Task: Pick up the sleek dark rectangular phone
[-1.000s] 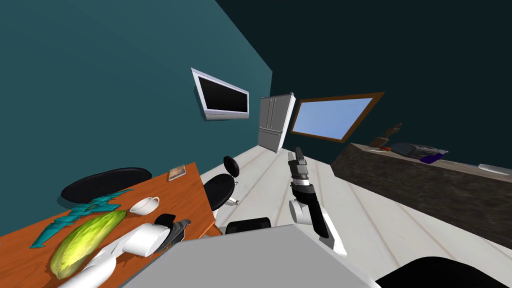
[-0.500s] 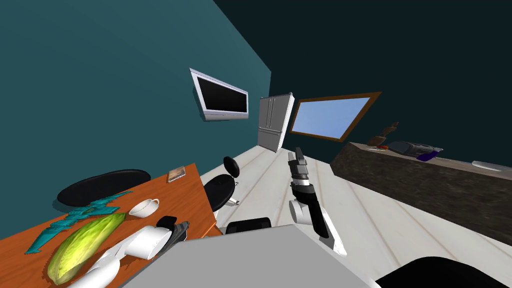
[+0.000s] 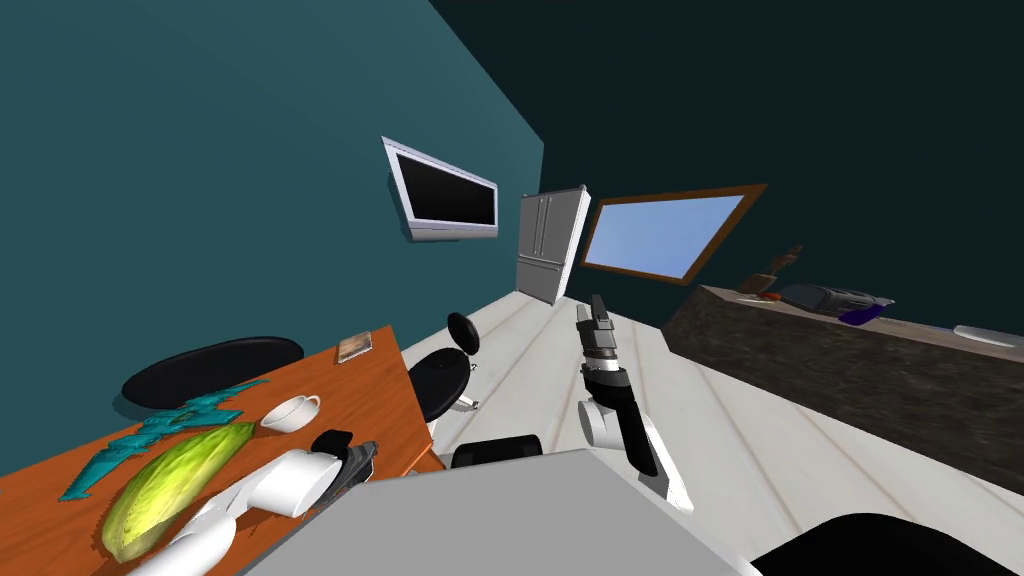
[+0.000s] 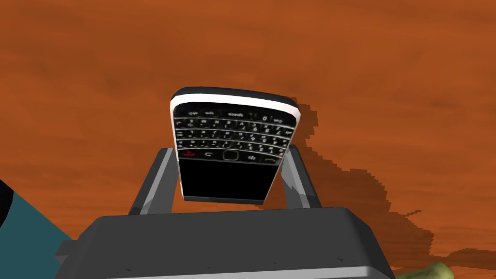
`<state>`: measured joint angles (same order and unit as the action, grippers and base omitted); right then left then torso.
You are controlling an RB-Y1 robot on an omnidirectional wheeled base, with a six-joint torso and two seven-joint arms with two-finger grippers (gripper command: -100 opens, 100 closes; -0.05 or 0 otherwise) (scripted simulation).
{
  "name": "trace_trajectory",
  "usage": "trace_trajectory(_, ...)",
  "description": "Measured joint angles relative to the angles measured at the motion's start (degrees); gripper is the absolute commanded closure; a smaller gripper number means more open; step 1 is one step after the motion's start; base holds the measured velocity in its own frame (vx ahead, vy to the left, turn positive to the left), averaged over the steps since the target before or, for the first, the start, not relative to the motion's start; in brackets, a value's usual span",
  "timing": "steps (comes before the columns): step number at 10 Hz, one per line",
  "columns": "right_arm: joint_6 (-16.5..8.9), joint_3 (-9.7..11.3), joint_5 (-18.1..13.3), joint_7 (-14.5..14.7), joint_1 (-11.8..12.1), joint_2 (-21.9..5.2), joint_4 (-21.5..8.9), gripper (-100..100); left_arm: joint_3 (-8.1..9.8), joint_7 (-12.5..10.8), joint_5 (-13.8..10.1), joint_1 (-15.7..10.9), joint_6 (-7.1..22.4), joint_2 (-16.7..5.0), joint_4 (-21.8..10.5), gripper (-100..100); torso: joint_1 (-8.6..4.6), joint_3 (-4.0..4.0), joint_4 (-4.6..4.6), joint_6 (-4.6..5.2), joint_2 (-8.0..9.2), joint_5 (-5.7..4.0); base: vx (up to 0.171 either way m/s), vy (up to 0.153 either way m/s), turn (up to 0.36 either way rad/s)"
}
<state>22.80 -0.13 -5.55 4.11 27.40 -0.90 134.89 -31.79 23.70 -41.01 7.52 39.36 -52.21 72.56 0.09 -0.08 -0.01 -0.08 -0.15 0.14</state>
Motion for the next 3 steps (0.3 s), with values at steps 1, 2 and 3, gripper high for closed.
trace_trajectory(1, 0.0, 0.0, 0.0, 0.0, 0.0, 0.0, 0.0, 0, 0.00, 0.2, -0.9, 0.0, 0.4, -1.2, 0.9, 100, -0.11, 0.01, -0.01, -0.01, 0.04, -0.02, -0.020, -0.071, 0.072)
trace_trajectory(2, 0.0, 0.0, 0.0, 0.0, 0.0, 0.0, 0.0, 0, -0.04, 0.2, -1.7, -0.1, 0.9, -2.4, 2.0, 100, -0.19, 0.03, 0.00, 0.01, 0.07, -0.03, -0.008, -0.033, 0.018)
trace_trajectory(3, 0.0, 0.0, 0.0, 0.0, 0.0, 0.0, 0.0, 0, -0.04, 0.2, -1.8, -0.1, 1.1, -2.5, 2.1, 0, -0.08, 0.01, -0.02, 0.03, 0.04, 0.00, -0.002, -0.007, -0.001)
